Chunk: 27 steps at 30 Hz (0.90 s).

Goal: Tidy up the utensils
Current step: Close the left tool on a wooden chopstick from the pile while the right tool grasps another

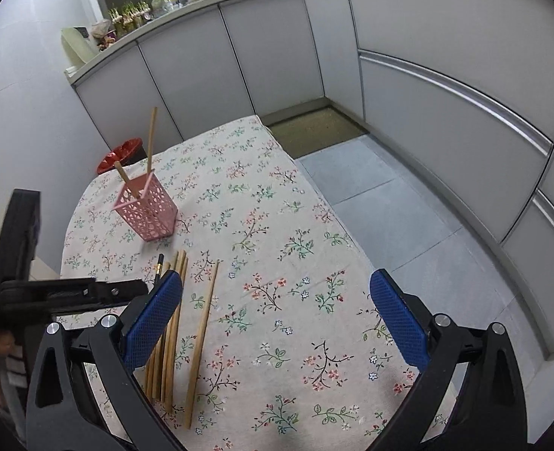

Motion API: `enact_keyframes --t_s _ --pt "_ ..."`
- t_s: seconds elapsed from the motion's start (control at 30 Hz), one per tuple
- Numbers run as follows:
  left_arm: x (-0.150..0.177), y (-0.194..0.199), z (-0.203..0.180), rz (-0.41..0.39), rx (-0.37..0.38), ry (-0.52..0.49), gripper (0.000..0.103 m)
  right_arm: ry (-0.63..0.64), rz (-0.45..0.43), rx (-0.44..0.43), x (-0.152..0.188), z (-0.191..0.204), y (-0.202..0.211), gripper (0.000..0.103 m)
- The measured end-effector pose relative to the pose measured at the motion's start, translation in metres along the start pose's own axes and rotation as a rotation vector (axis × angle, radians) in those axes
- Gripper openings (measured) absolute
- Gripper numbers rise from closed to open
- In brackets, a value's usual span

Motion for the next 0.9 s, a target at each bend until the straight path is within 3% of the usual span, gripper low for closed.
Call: enact_keyframes --t_s 0.03,0.2,0.67,0.77,0.9 --pt "-0.005 -0.008 0.003 -0.008 -0.043 -0.013 0.025 -0.004 0.004 0.000 0.000 -0.002 -0.002 0.096" --pt "-0.020 -0.036 0.020 0.009 -0.101 0.005 0.024 -0.016 0.023 0.005 0.000 -0.014 -0.008 0.096" --pt "-0.029 -0.074 0.065 0.077 0.011 0.184 0.024 0.003 0.063 0.007 0.003 -0.012 -0.019 0.096" --pt "-0.027 -0.078 0.076 0.079 0.026 0.211 0.018 0.001 0.073 0.010 0.004 -0.012 -0.022 0.096" --pt "-0.027 -0.075 0.076 0.072 -0.029 0.167 0.017 0.002 0.074 0.013 0.004 -0.011 -0.023 0.096"
Point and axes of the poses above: each gripper's, at about its wrist camera, not at the fingertips, and y roughly against the way its jaws point, z to its left, x to its underside, the point moved 10 cm from there along -y, roughly the way its jaws point, and after that the axes turned 11 degrees about -x, right-handed, at the moved point
